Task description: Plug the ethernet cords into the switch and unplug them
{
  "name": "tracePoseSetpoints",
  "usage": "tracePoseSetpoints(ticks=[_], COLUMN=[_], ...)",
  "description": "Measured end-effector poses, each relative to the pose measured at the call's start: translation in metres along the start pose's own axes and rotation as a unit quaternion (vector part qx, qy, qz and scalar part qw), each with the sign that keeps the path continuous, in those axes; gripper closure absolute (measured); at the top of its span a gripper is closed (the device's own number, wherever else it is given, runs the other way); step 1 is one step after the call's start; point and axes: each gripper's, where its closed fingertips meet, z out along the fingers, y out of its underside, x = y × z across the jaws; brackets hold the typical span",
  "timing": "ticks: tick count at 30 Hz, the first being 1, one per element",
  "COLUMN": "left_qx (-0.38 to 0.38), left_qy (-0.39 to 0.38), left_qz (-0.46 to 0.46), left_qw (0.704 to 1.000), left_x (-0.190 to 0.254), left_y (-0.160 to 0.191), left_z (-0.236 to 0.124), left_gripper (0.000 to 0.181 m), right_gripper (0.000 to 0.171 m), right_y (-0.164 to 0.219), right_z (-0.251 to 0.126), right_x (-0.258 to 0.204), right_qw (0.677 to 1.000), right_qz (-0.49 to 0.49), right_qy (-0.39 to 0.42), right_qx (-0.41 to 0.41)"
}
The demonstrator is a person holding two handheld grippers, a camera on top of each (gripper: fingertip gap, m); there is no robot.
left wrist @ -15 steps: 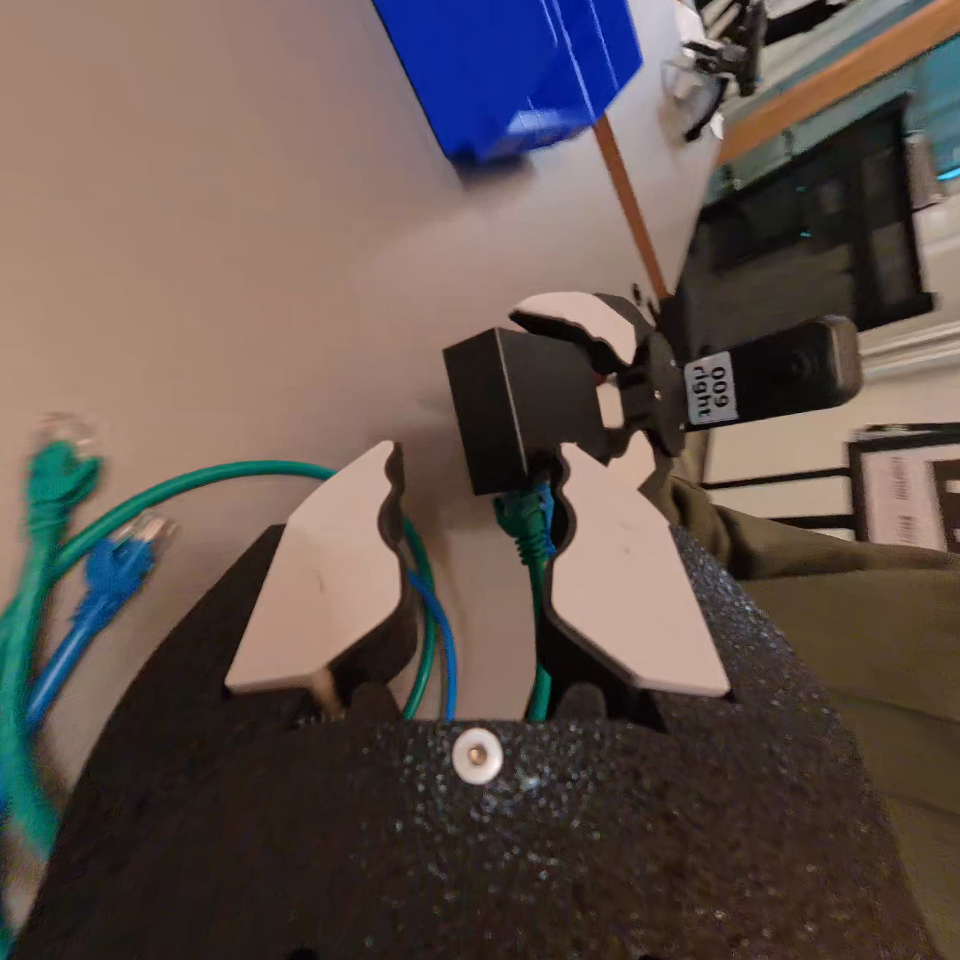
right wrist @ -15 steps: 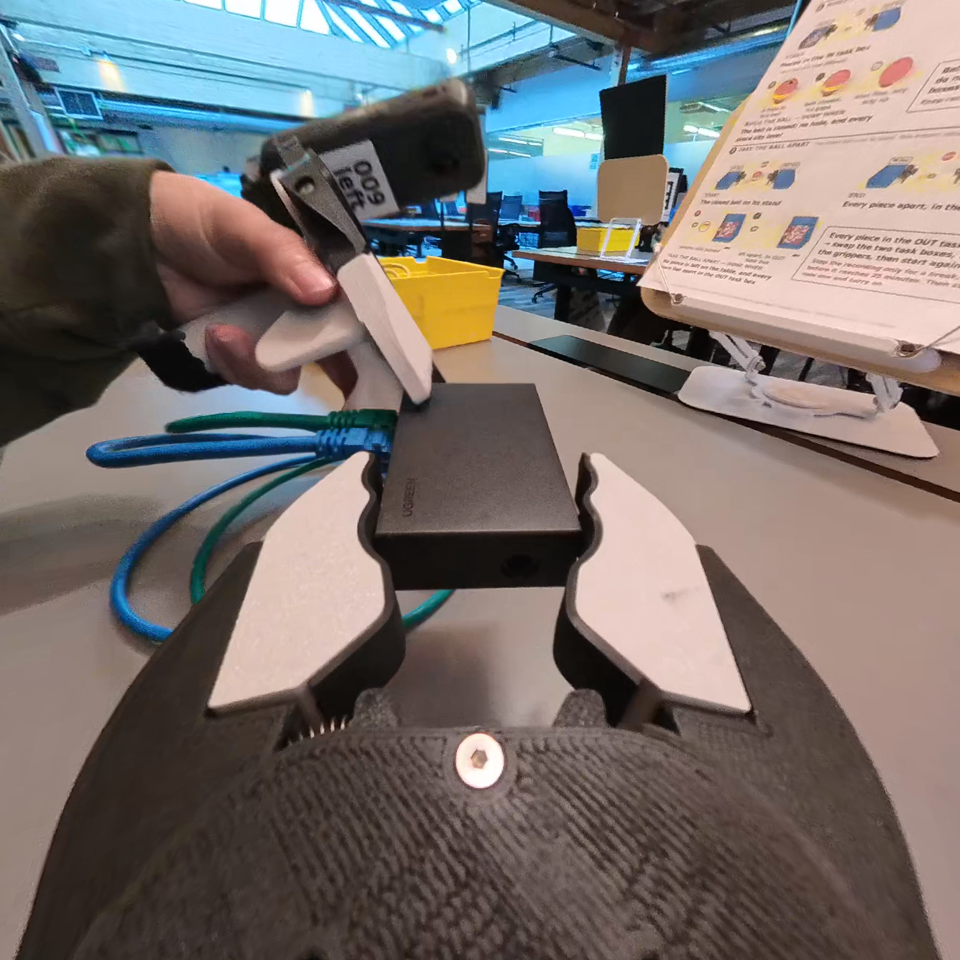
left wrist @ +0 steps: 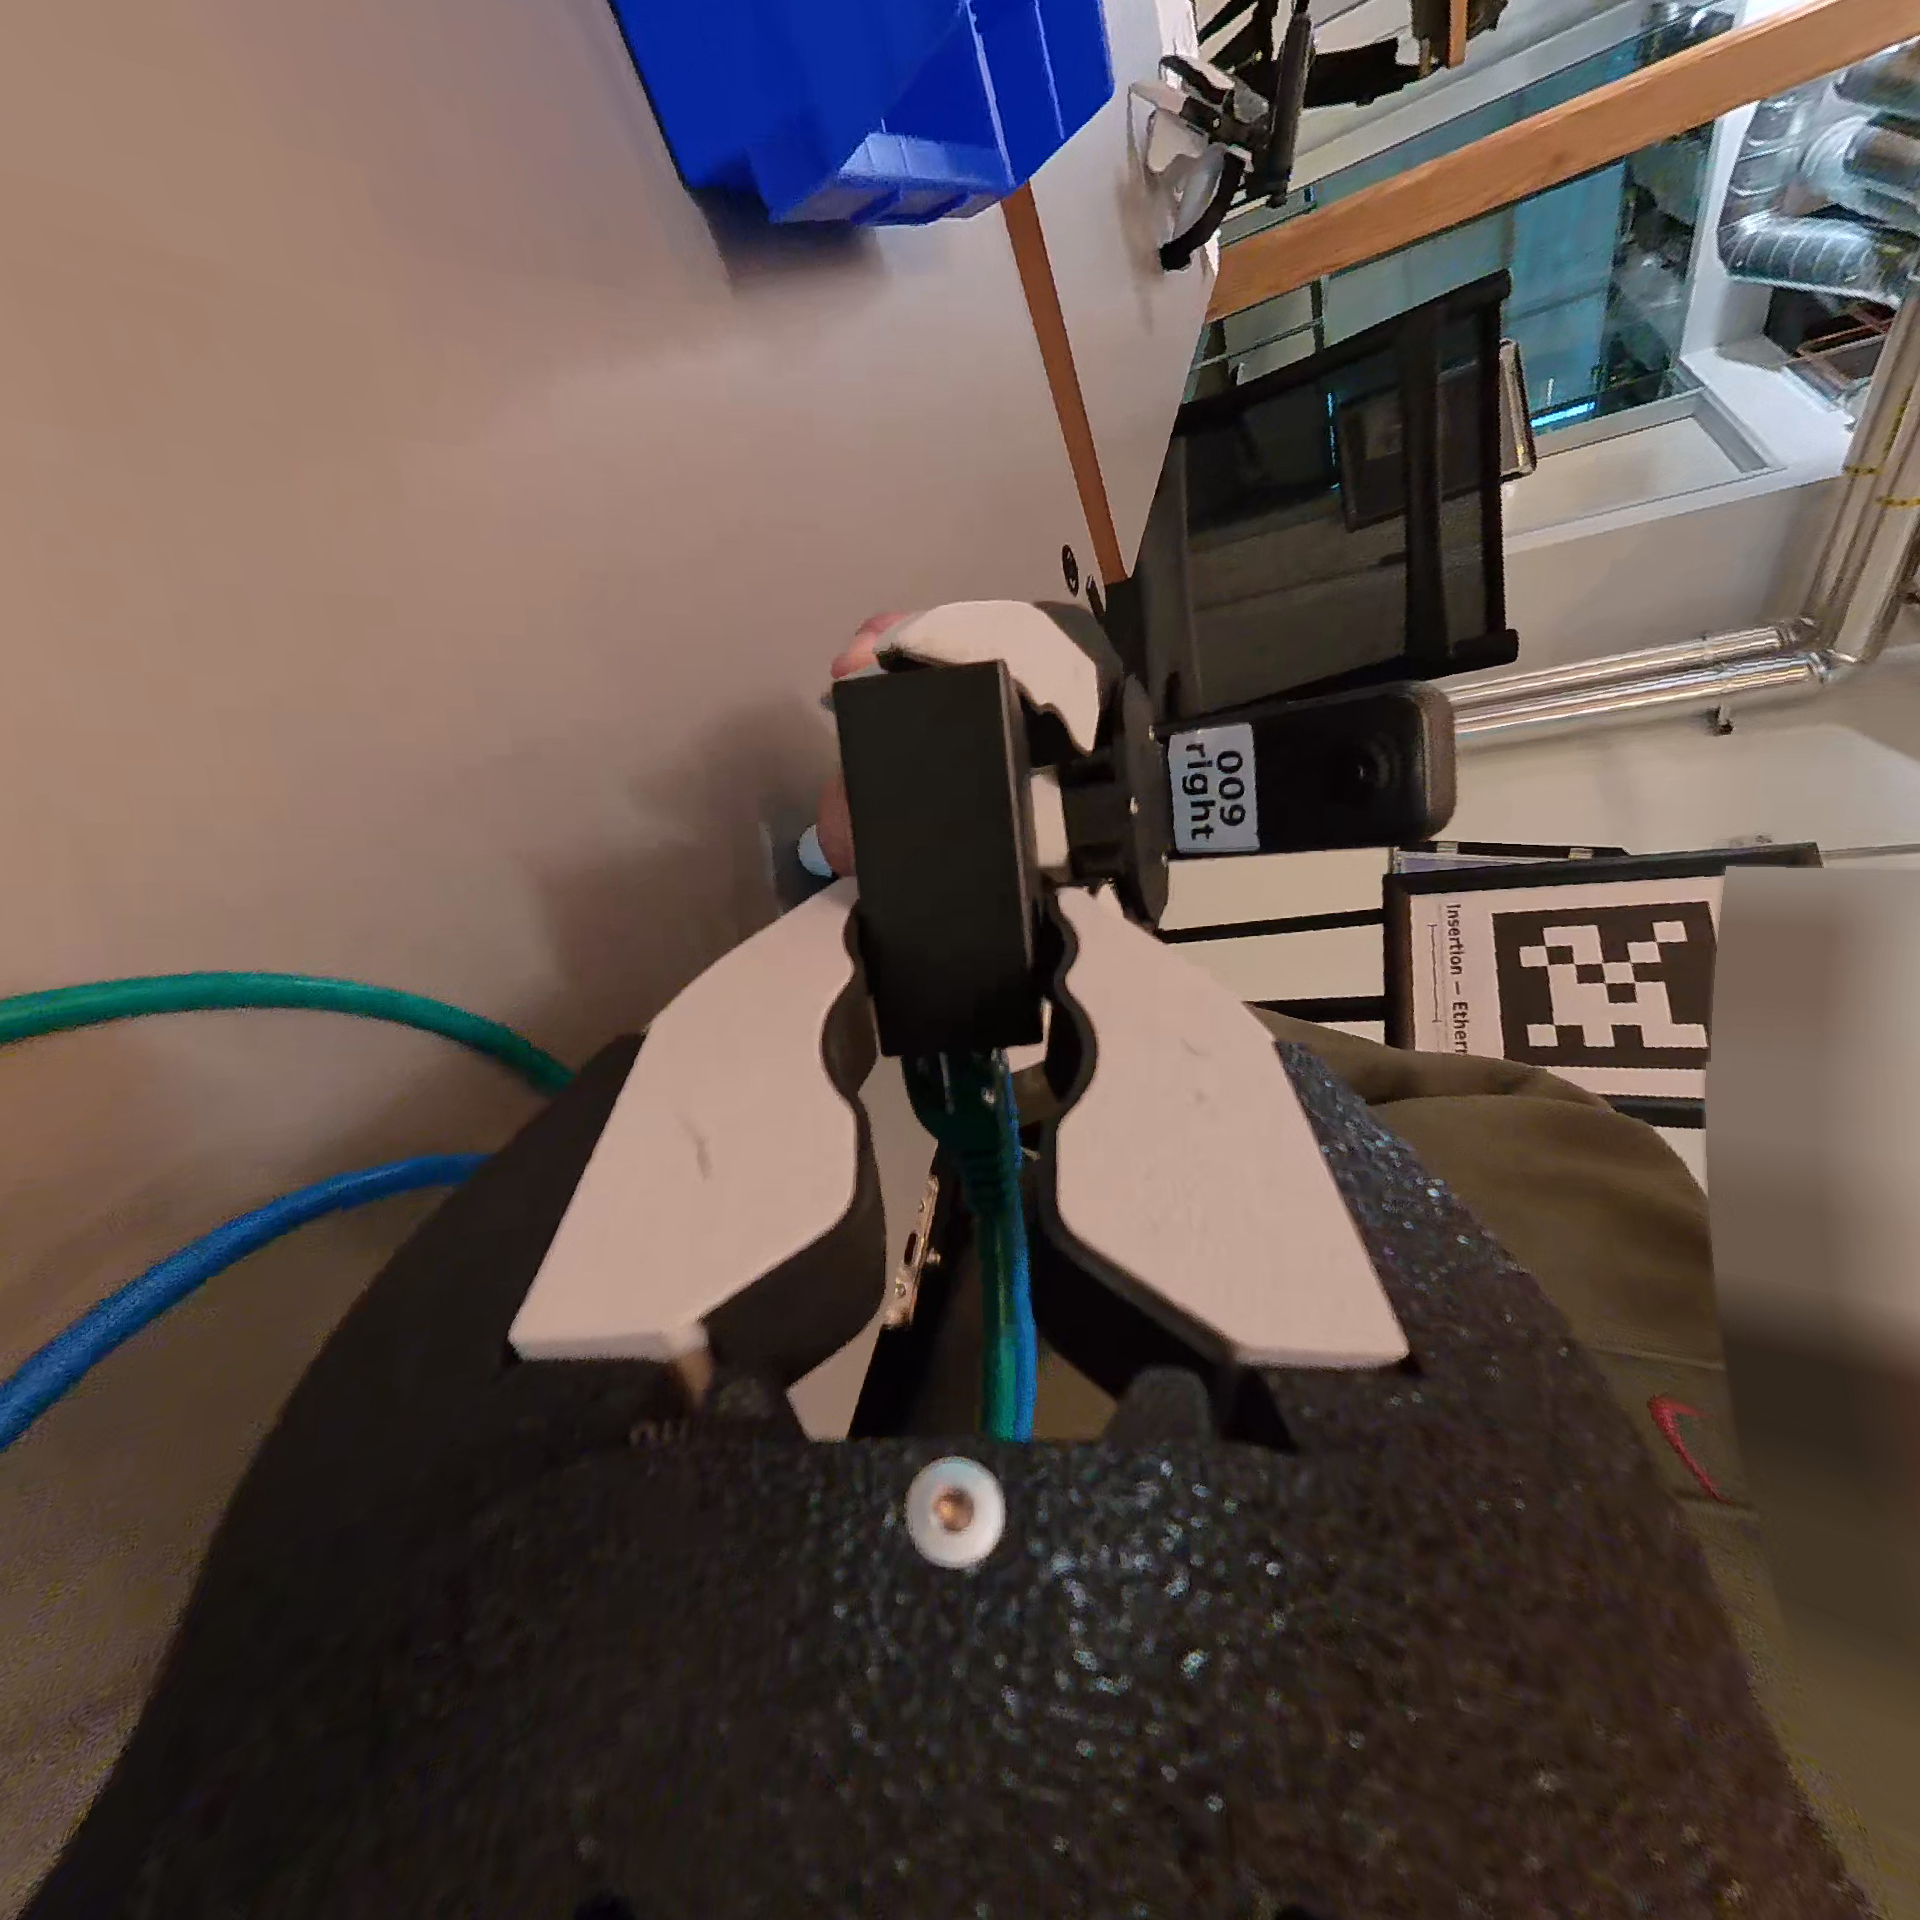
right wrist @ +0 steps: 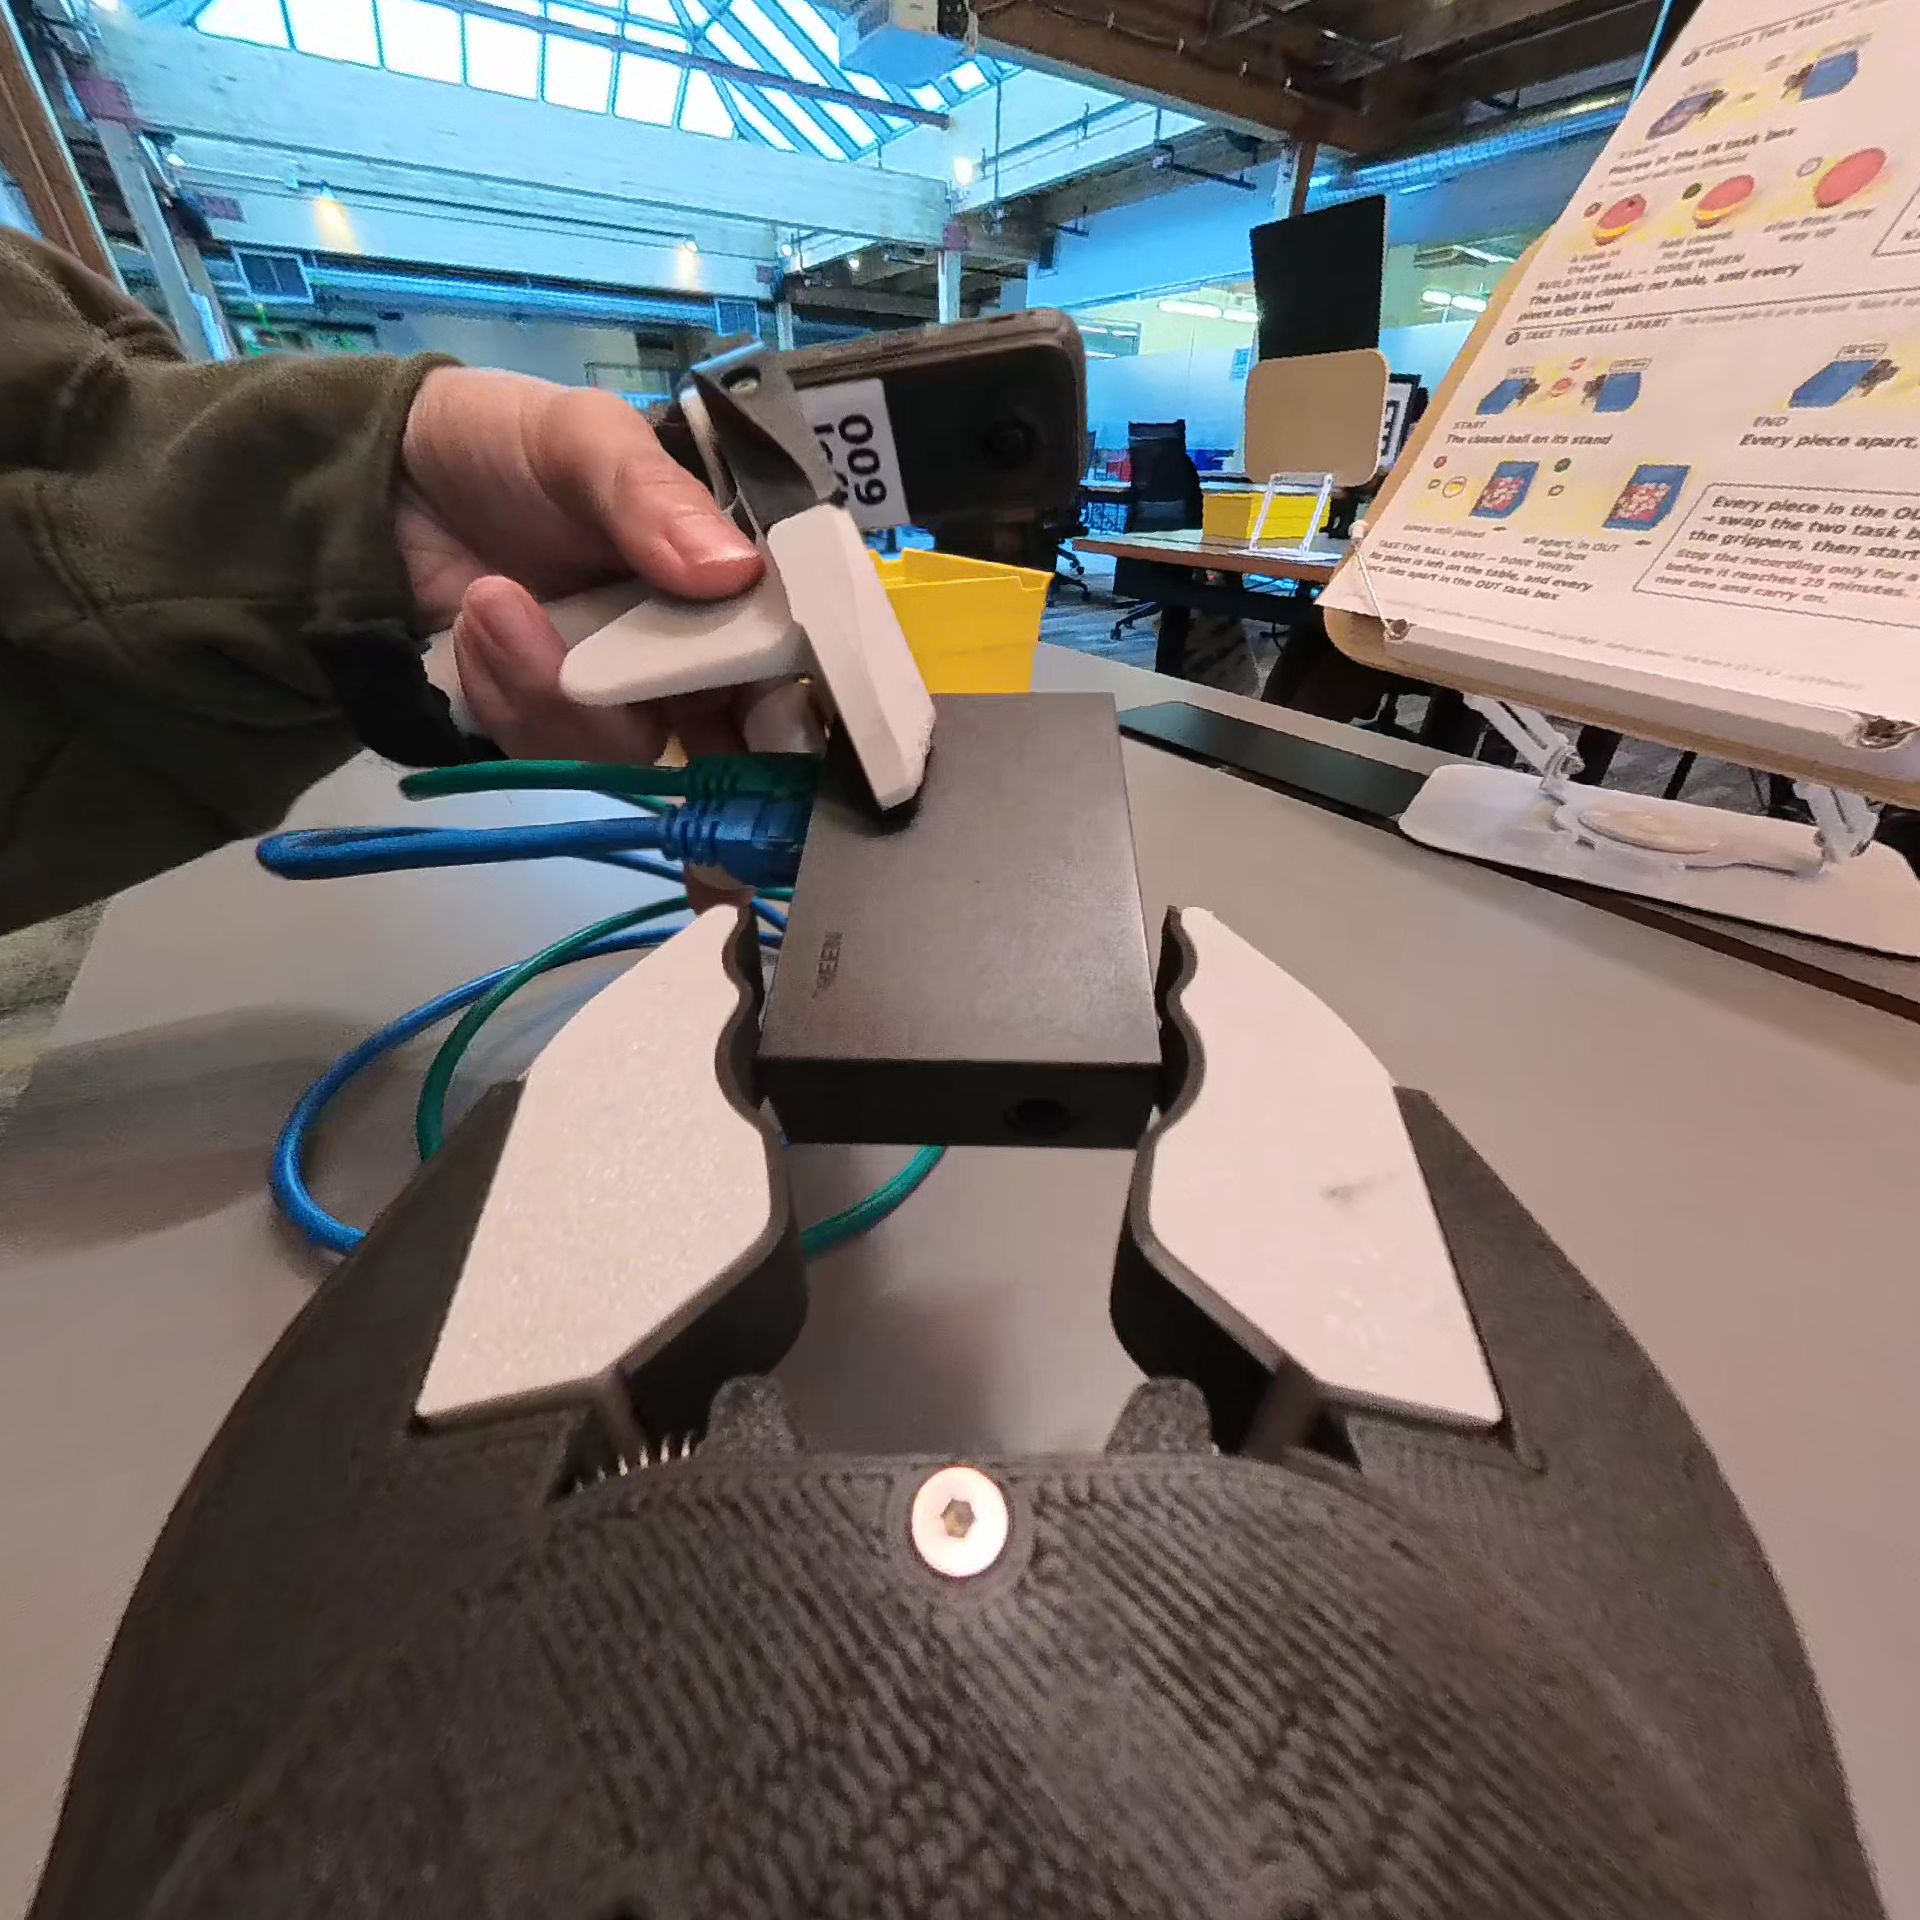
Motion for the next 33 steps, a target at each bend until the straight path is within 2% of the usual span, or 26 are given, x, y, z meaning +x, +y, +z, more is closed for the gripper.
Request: tracePoseSetpoints(ticks=[10,14,18,21,22,30,33], left_qx=[0.016,0.028,0.019,0.009,0.006,0.003,0.026], left_qy=[-0.045,-0.065,-0.077,-0.084,-0.088,-0.104,-0.12], left_qz=[0.021,0.026,0.032,0.034,0.037,0.054,0.095], left_qw=[0.999,0.997,0.996,0.996,0.995,0.993,0.988], left_x=[0.004,0.004,0.006,0.006,0.006,0.006,0.004], left_y=[-0.006,-0.01,-0.008,-0.006,-0.006,-0.007,-0.015], left_z=[-0.006,-0.012,-0.012,-0.01,-0.01,-0.009,-0.008], left_gripper=[0.154,0.154,0.154,0.154,0.154,0.153,0.149], right_gripper=[0.099,0.108,0.108,0.096,0.107,0.108,0.108], right_y=[0.001,-0.004,-0.005,-0.002,-0.002,0.0,-0.002], right_z=[0.001,-0.003,-0.003,0.0,-0.002,-0.003,-0.004], right_x=[0.003,0.006,0.003,0.002,0.004,0.005,0.011], right_qw=[0.999,0.999,1.0,0.999,0.999,0.999,0.998], right_qz=[-0.019,-0.005,-0.005,-0.028,-0.03,-0.031,-0.012], right_qy=[0.027,0.026,0.013,0.029,0.035,0.044,0.057], right_qx=[-0.003,0.018,0.021,0.006,0.008,0.001,0.006])
